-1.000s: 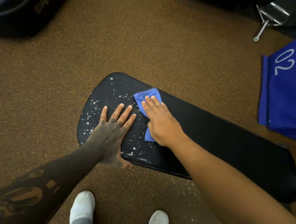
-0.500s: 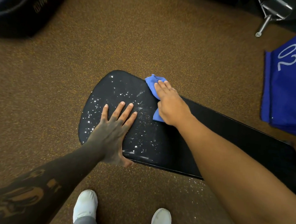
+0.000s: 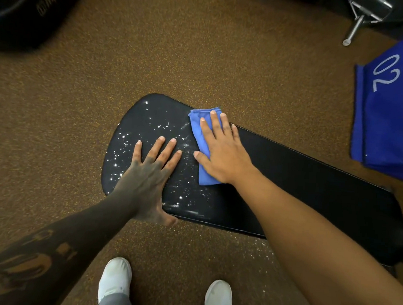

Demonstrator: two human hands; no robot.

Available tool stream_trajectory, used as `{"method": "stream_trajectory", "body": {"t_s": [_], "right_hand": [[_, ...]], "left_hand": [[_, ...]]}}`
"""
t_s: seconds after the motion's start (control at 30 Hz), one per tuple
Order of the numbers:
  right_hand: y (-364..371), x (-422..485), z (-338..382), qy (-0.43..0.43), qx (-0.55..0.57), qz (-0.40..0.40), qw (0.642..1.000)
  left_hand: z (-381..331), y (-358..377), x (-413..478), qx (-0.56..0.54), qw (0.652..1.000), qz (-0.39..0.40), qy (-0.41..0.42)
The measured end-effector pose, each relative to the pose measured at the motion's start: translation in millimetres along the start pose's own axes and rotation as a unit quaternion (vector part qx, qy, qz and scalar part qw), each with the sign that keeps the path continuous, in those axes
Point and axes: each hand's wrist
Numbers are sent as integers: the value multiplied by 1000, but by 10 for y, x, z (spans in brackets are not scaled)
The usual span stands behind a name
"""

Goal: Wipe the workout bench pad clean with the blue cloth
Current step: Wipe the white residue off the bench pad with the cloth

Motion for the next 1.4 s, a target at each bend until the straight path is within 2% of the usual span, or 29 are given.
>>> {"method": "stream_trajectory", "body": {"t_s": [0.13,0.27,0.43,0.57,0.63,0.73,0.8,0.87,0.97,1.13,1.2,1.3,1.37,1.4], "right_hand": [[123,-191,39,-30,46,-11,998],[225,-450,-42,-110,-3,10,994],[299,-441,169,38,90,-62,993],[534,-836,399,-12,40,-37,998],[476,-804,285,-2,17,-45,999],[350,-608,191,128,38,-84,987],[380,-584,308,178,82,-107,975],[491,-678,484,159,100,-102,977],[545,-771,468,130,65,-87,986],[412,-551,317,193,91,-127,969],[479,-618,412,167,109,-125,972],[567,-838,438,89,80,-78,990],[512,-778,270,85,52,-83,992],[450,-686,184,109,50,-92,988]], "left_hand": [[7,6,-2,6,1000,2,-1],[4,11,-4,4,1000,6,2],[1,6,-1,11,1000,8,-2],[23,9,-12,13,1000,2,9],[53,5,-9,14,1000,4,14],[79,2,0,22,1000,6,18],[84,7,-3,22,1000,4,19],[82,14,-4,23,1000,5,20],[94,15,-2,22,1000,0,22],[149,27,1,24,999,-3,34],[161,40,4,28,999,-5,35],[161,49,4,26,999,-10,34],[164,54,2,28,999,-12,35],[166,53,3,30,999,-11,37]]}}
Point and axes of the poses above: each hand's wrist, its own x-axis towards the middle knuckle, its own y-axis out of the palm, z = x × y, and after that the axes turned 14 degrees about x, right-handed
